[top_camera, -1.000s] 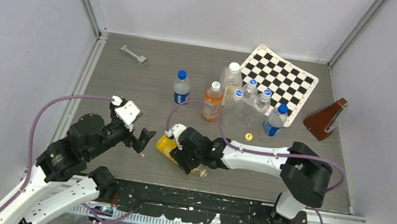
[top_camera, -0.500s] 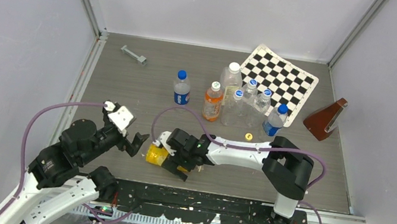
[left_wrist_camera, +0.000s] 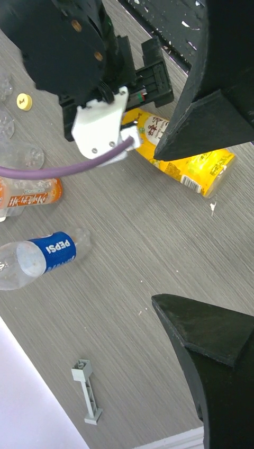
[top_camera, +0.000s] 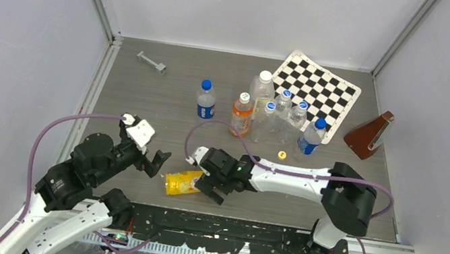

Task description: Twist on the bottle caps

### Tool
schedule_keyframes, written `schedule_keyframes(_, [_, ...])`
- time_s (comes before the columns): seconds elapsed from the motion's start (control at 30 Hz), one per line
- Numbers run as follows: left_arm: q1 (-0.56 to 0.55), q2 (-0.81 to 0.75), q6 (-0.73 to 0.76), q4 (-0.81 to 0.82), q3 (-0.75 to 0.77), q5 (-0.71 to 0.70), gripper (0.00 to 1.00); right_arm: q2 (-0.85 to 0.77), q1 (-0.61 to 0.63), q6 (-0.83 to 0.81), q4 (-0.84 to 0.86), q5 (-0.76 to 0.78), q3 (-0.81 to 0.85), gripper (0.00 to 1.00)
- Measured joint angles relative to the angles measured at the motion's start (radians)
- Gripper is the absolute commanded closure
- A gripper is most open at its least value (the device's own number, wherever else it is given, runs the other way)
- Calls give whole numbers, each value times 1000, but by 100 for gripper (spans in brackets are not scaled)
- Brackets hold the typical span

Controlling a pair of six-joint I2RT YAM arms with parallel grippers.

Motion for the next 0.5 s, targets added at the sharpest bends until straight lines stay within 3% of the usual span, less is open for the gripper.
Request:
schedule_keyframes(0.2, [0, 21, -4, 25, -21, 21, 0, -200, 0, 132, 6, 73, -38, 1])
schedule_keyframes(0.37, [0, 53, -16, 64, -65, 45, 0, -373, -16, 275, 25, 249, -111, 6])
schedule_keyframes(0.5, [0, 66, -37, 106, -103, 60, 0, -395, -90, 426, 29, 428, -193, 12])
